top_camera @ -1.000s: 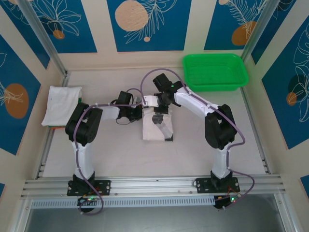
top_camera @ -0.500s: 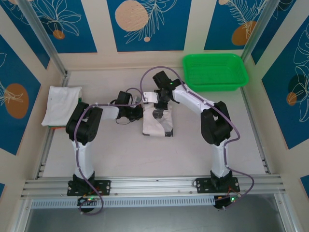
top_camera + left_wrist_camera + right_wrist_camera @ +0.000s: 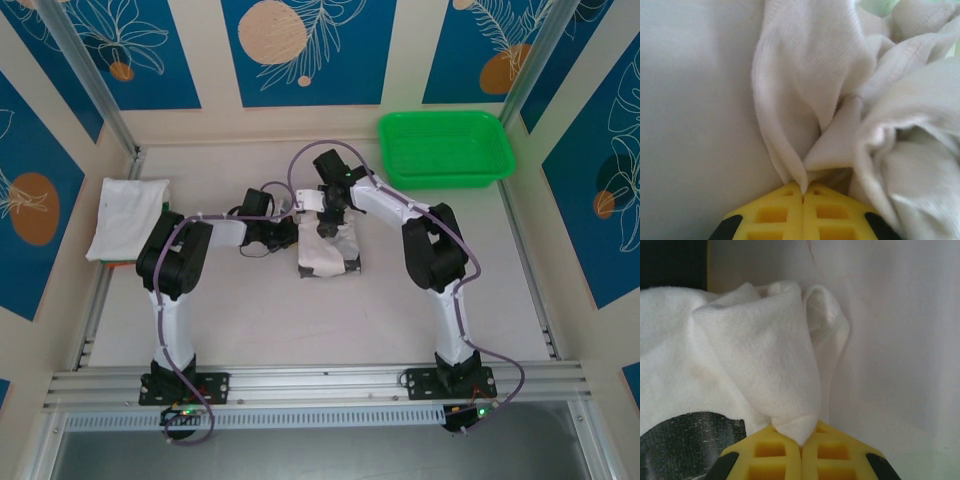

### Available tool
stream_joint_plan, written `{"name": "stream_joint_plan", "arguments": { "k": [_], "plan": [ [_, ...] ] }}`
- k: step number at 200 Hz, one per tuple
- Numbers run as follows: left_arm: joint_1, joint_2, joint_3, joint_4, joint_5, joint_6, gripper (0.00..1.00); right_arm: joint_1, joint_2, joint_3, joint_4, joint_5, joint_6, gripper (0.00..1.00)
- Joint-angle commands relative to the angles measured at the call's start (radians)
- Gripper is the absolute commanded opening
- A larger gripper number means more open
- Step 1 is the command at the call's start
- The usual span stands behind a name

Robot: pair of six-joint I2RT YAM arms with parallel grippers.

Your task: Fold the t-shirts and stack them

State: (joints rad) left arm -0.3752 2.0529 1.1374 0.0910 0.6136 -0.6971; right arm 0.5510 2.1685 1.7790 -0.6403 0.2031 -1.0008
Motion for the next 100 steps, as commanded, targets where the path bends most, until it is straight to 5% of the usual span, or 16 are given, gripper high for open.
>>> {"name": "stream_joint_plan", "arguments": {
  "k": [1, 28, 58, 100],
  "plan": [
    [0.014, 0.069, -0.044, -0.096, -0.081, 0.025, 0.00, -0.006, 0.044, 0.046, 0.070, 0.036, 0.027, 0.00],
    [0.014, 0.058, -0.049, -0.094, -0.081, 0.024, 0.00, -0.006, 0.071, 0.038, 0.137, 0.068, 0.050, 0.00],
    [0.016, 0.011, -0.078, -0.086, -0.093, 0.016, 0.04, -0.009, 0.026, -0.005, 0.212, 0.044, 0.133, 0.51],
    [0.033, -0.116, -0.163, -0.061, -0.110, -0.011, 0.29, -0.038, -0.145, -0.121, 0.345, -0.001, 0.317, 0.67]
  ]
}}
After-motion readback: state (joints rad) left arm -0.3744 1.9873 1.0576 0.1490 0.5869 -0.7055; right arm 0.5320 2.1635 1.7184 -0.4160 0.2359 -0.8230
